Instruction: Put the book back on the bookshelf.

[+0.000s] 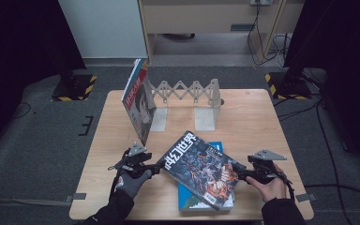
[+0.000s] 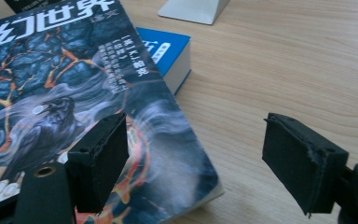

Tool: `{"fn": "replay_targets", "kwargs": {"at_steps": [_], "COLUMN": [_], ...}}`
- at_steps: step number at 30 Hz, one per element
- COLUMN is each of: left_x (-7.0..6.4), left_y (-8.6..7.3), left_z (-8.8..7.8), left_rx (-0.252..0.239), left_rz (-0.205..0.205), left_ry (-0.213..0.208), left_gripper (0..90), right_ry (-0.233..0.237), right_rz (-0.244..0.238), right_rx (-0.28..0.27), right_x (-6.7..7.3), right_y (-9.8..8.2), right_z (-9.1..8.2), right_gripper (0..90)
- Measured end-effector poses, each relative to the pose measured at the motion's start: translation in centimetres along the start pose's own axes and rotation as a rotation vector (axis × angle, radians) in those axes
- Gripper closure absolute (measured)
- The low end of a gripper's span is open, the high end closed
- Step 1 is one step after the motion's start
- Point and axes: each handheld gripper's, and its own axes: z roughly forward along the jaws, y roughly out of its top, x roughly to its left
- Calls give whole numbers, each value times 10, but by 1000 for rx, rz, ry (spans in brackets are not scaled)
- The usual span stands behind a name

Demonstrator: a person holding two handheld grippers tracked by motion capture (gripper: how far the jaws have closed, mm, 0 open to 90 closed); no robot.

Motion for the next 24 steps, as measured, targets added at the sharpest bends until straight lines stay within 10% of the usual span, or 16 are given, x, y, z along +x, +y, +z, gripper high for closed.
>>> {"fn": "replay_targets", "kwargs": {"at_steps": [24], "left_x": [11], "left_y": [3], "left_z": [32], "left_rx": [83], "left_rz": [-89], "left_ry": [-216], "left_gripper": [222], "right_ry": [68], "right_rz": [21], "right_rx": [23], "right_x": [8], "right_y": [-3], "right_z": [12], "right_gripper": [209]}}
